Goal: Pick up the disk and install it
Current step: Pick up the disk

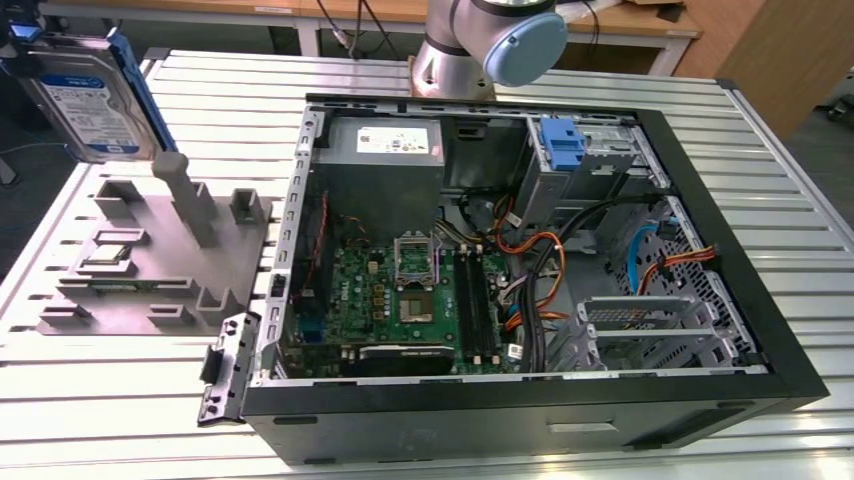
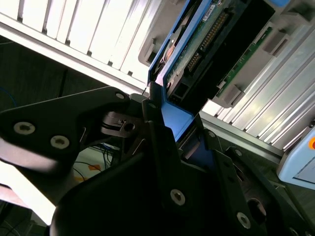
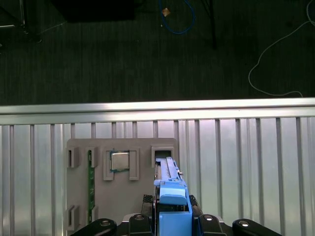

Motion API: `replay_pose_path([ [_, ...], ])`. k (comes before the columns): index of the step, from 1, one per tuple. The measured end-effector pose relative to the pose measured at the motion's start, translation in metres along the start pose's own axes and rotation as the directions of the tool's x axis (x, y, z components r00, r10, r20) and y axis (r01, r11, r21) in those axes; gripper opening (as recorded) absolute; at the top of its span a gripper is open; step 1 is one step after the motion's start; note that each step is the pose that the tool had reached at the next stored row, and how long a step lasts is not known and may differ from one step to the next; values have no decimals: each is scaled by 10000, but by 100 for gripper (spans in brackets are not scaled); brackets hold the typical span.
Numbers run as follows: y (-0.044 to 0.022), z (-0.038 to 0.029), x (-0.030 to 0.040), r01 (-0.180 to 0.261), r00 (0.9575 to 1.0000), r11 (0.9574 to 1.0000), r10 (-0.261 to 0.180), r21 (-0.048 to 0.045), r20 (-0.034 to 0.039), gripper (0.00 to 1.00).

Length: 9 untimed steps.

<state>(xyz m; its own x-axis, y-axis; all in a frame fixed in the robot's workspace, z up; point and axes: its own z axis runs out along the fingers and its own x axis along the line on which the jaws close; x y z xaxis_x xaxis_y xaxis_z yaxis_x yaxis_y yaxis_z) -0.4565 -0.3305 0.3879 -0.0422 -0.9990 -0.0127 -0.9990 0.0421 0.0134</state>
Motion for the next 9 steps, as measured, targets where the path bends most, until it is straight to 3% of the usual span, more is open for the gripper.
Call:
replay_pose_path([
  [9,0,-27,0,0,10000,10000,0,0,0,36],
])
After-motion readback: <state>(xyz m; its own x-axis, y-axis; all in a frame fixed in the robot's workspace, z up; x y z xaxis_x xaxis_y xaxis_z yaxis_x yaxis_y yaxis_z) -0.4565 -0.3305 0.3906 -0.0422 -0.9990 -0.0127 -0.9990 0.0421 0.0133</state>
